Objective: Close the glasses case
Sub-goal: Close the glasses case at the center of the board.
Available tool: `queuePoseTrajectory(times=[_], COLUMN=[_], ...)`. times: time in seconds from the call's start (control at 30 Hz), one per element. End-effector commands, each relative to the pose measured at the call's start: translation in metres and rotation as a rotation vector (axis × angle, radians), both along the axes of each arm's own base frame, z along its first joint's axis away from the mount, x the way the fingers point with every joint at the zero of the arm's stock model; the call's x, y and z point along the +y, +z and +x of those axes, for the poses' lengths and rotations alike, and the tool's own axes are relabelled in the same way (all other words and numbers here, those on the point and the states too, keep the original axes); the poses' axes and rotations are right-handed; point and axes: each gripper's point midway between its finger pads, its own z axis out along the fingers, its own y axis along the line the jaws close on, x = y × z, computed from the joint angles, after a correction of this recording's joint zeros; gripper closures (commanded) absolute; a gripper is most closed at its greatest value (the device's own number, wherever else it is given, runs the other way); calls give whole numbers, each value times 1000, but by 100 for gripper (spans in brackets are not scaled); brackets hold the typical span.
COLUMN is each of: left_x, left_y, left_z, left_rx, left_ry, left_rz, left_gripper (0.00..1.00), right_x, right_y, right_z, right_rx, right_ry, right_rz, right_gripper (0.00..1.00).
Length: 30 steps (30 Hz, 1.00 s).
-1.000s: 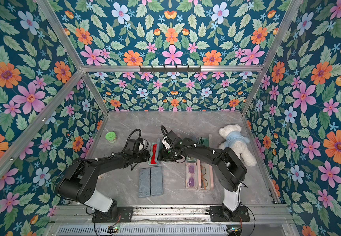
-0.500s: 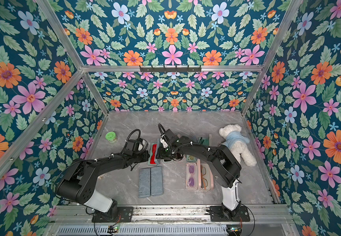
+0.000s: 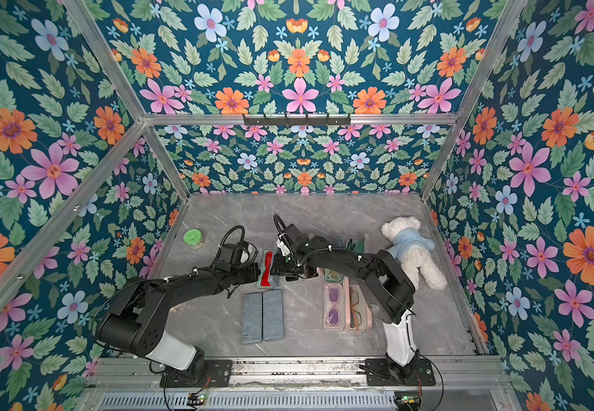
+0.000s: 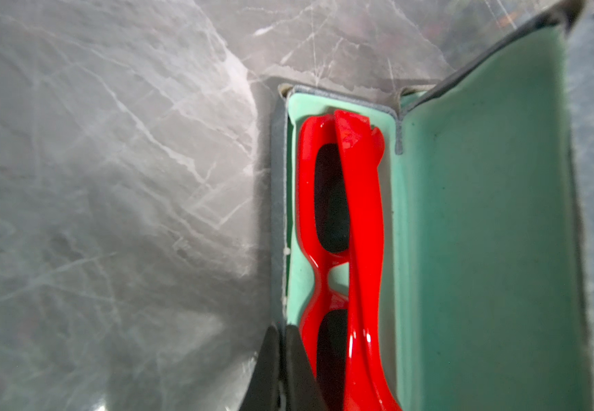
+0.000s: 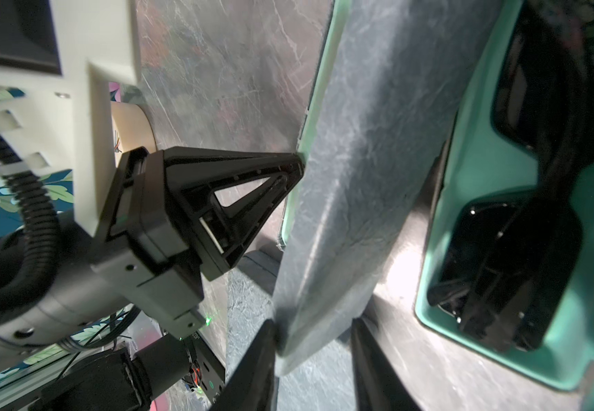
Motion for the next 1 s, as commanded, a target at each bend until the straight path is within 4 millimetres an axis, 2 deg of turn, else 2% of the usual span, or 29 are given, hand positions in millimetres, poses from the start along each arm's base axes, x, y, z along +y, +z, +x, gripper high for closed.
queuePoseTrajectory(times=[0.0, 0.4, 0.97], left_x=[-3, -4, -4], left_y=[6, 6, 8], left_z=[5, 4, 4], left_rx=[-30, -30, -36], left_ry=[-11, -15, -17], left_rz=[-12, -18, -20], left_gripper=[93, 94, 95], right_x=[2, 9, 12], right_y=[-1, -3, -4], right_z=[1, 2, 2], right_rx=[0, 2, 0], right_ry=[-1, 10, 16], right_rz=[0, -6, -15], right_gripper=[64, 77, 80])
